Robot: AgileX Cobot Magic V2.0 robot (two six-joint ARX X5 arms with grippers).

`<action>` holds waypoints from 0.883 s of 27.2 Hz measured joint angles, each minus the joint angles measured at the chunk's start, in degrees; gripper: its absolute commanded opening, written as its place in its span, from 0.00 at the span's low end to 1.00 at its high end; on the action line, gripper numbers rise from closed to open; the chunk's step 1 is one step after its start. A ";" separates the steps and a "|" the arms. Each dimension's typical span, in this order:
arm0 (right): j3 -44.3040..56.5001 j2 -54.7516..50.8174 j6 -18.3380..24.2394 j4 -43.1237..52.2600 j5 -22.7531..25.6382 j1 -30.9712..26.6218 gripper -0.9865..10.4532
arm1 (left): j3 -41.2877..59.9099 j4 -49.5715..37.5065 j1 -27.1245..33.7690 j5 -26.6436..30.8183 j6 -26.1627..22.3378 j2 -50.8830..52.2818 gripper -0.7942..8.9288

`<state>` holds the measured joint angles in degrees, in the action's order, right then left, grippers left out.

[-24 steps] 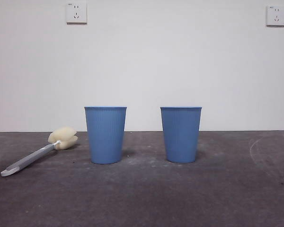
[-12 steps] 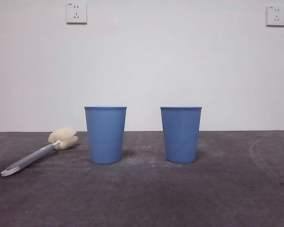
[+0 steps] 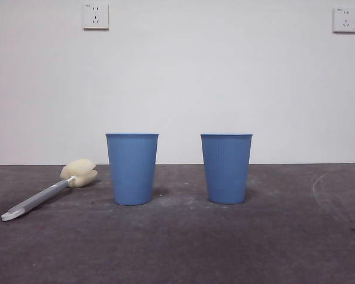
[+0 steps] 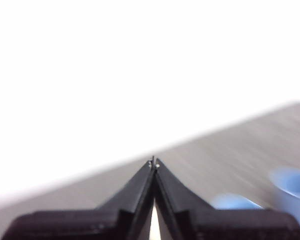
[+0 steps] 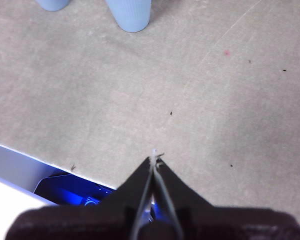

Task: Pick up the cup brush,pick up the cup,insert the brush into the cup,clean the cup,put the cup brush back,put the cup back to the fixed position on the table

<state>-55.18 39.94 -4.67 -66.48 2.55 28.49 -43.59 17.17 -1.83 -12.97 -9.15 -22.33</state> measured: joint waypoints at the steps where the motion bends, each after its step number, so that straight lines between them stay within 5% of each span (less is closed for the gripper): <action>1: 0.00 0.00 0.00 0.00 0.02 0.00 0.09 | 3.41 -3.34 1.60 0.63 -0.83 2.69 0.08; 11: 0.00 0.00 0.00 0.00 0.02 -0.02 0.09 | 27.96 -10.16 3.98 6.64 -1.68 14.84 0.08; 24: 0.00 0.00 0.00 -0.02 0.02 0.00 0.09 | 41.11 -10.40 3.98 15.30 2.64 21.97 0.08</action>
<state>-55.18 39.94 -4.67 -66.50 2.57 28.49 -2.48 6.76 2.15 2.33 -6.50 -0.36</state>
